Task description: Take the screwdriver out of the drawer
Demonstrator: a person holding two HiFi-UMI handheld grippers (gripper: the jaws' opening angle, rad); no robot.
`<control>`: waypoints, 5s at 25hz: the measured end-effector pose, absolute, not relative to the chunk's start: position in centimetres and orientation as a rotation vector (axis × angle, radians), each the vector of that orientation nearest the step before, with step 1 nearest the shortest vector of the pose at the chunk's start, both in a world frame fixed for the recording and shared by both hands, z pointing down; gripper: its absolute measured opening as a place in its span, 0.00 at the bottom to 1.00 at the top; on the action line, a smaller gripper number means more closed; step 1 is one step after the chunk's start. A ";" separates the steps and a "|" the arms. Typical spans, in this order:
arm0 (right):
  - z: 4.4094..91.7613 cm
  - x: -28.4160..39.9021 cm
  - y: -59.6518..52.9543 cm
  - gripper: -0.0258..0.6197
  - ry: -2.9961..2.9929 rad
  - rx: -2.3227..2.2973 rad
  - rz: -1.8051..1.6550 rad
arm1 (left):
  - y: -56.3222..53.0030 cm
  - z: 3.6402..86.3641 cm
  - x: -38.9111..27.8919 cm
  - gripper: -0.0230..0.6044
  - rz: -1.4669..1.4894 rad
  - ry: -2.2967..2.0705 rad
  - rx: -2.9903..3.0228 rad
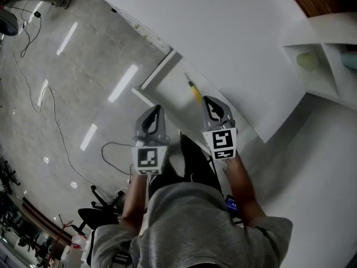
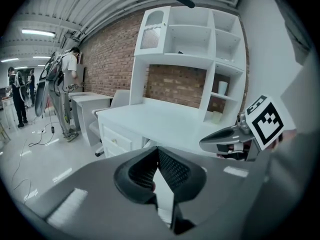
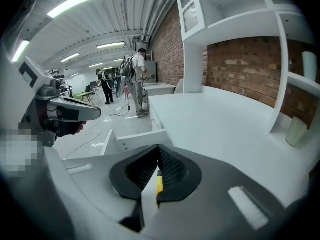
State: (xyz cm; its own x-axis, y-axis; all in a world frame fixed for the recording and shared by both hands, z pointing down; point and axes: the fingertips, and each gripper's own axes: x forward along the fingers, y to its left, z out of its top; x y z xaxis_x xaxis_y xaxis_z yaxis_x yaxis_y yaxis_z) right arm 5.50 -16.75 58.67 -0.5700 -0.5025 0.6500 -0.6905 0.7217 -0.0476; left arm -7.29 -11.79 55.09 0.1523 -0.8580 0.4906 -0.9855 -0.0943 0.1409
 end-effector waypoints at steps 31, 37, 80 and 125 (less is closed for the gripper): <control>76.3 4.8 -17.6 0.27 -2.033 0.609 0.611 | -13.6 66.2 -5.4 0.06 0.452 -1.643 1.844; 77.6 4.8 -17.6 0.30 -2.006 0.603 0.615 | -13.4 66.2 -5.3 0.06 0.447 -1.650 1.834; 72.8 4.2 -17.2 0.16 -2.057 0.697 0.564 | -11.6 61.1 -6.4 0.06 0.432 -1.725 1.893; 40.6 7.2 -5.8 0.16 -2.397 1.238 0.277 | -1.5 36.4 -4.1 0.06 0.270 -1.820 2.387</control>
State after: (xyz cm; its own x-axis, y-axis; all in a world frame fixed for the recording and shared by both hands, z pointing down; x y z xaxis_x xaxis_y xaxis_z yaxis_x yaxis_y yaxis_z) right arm 7.22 -5.78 40.57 -0.5113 -0.7279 0.4568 -0.8129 0.5822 0.0178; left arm -4.14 -1.53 36.41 0.2577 -0.9412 0.2184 -0.9641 -0.2654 -0.0063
